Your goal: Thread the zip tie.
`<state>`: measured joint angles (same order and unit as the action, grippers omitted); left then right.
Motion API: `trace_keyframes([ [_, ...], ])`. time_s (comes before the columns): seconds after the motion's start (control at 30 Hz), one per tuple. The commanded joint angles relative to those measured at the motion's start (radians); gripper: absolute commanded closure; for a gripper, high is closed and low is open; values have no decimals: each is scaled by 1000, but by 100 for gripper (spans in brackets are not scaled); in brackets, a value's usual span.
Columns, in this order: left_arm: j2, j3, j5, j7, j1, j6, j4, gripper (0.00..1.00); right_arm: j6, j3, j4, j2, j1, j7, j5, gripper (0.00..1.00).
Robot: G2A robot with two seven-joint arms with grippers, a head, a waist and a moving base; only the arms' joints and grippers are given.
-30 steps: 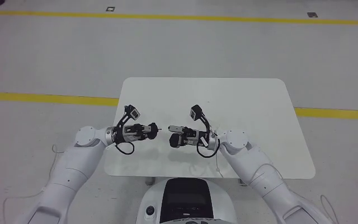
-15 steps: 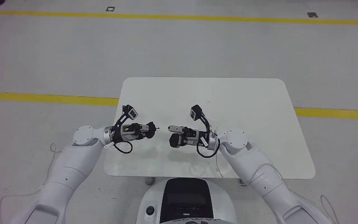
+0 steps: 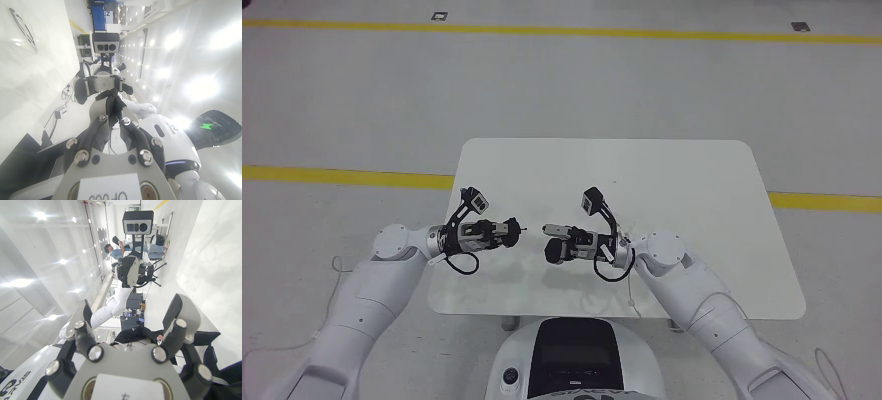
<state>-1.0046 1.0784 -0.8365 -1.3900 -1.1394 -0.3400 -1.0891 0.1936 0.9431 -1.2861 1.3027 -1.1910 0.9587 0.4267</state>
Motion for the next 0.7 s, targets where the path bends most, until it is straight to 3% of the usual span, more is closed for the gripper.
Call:
trace_keyframes([
  [0.0, 0, 0, 0, 0, 0, 0, 0, 100, 0, 0, 0, 0, 0, 0, 0, 0],
  [0.57, 0, 0, 0, 0, 0, 0, 0, 100, 0, 0, 0, 0, 0, 0, 0, 0],
  [0.67, 0, 0, 0, 0, 0, 0, 0, 100, 4, 24, -7, -7, -17, -34, -18, 0],
])
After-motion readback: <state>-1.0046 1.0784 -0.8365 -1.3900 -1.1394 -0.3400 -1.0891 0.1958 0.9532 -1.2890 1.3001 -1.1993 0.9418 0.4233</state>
